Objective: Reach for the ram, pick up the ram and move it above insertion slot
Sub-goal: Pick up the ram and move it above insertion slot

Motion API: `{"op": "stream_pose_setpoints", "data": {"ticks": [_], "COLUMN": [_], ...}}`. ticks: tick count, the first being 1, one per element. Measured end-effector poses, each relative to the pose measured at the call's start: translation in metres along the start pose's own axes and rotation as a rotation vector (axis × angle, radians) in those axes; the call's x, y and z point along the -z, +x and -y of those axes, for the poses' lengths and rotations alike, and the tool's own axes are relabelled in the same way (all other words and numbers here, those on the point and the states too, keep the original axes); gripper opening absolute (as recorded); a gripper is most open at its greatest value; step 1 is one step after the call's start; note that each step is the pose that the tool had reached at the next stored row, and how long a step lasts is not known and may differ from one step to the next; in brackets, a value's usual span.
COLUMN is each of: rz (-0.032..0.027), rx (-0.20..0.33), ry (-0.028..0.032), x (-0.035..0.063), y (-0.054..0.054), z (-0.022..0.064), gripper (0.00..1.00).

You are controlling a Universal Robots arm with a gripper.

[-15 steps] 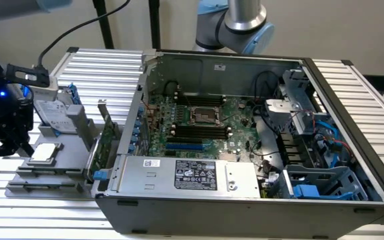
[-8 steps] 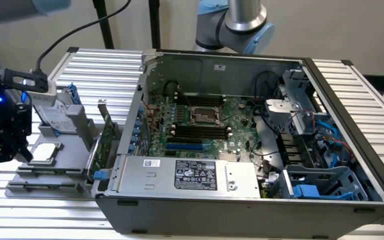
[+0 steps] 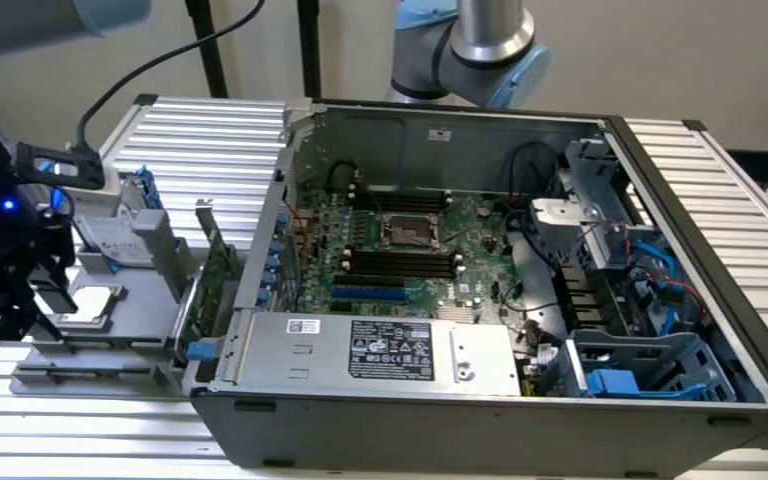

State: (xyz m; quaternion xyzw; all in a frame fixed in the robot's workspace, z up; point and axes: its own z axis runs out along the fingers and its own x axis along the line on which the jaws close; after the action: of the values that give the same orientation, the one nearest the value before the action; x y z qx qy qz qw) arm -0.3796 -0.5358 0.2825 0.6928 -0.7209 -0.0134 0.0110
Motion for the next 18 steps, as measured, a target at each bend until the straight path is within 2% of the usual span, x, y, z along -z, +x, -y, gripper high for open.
{"op": "stream_pose_setpoints", "data": {"ticks": [10,18], "rz": [-0.0011,-0.0023], "rx": [0.032,0.070], "ry": [-0.0001,-0.0001], "x": [-0.0181,-0.0324], "y": [0.007,0.009], "z": [0.0013,0.0054], "gripper": [0.36,0.36]}}
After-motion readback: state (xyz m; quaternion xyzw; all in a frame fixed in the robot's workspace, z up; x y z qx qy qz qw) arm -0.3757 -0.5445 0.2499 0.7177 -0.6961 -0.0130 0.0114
